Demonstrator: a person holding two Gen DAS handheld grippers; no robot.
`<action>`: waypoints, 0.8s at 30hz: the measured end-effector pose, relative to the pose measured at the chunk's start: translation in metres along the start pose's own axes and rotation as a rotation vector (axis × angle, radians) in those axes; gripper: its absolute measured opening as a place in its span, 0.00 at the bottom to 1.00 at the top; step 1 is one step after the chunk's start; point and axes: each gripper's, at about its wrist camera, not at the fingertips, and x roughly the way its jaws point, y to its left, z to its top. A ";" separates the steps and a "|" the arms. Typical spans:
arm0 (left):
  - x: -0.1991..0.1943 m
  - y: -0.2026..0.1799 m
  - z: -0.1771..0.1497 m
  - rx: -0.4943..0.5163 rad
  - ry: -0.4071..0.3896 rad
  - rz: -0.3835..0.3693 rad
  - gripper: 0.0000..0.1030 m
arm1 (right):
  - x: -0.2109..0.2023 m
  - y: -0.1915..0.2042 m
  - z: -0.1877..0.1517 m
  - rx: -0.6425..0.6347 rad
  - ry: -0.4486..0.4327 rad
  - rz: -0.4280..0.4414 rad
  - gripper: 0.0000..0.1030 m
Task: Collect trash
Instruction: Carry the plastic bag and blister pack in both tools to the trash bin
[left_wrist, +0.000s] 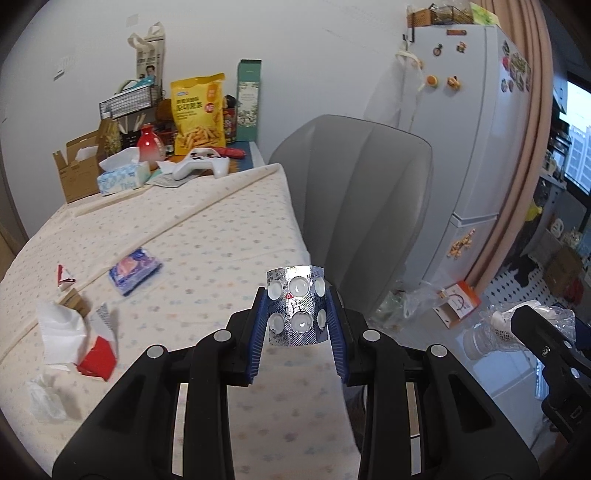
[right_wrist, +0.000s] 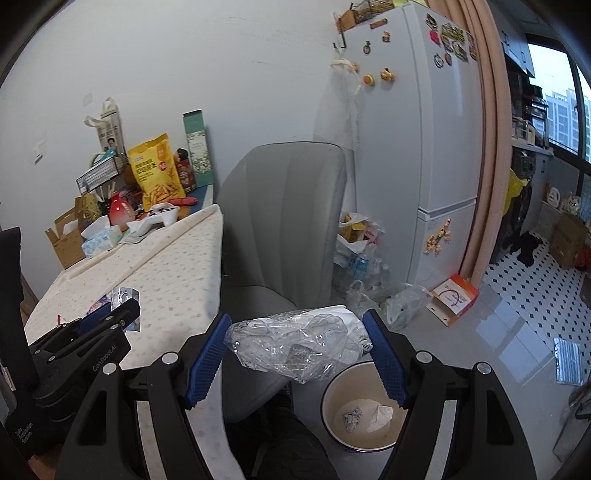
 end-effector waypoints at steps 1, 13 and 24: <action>0.002 -0.004 0.000 0.005 0.003 -0.002 0.31 | 0.002 -0.004 0.000 0.005 0.002 -0.003 0.70; 0.041 -0.067 -0.008 0.092 0.071 -0.043 0.31 | 0.039 -0.062 -0.014 0.085 0.073 -0.055 0.70; 0.102 -0.121 -0.020 0.171 0.177 -0.092 0.31 | 0.086 -0.112 -0.025 0.148 0.154 -0.120 0.70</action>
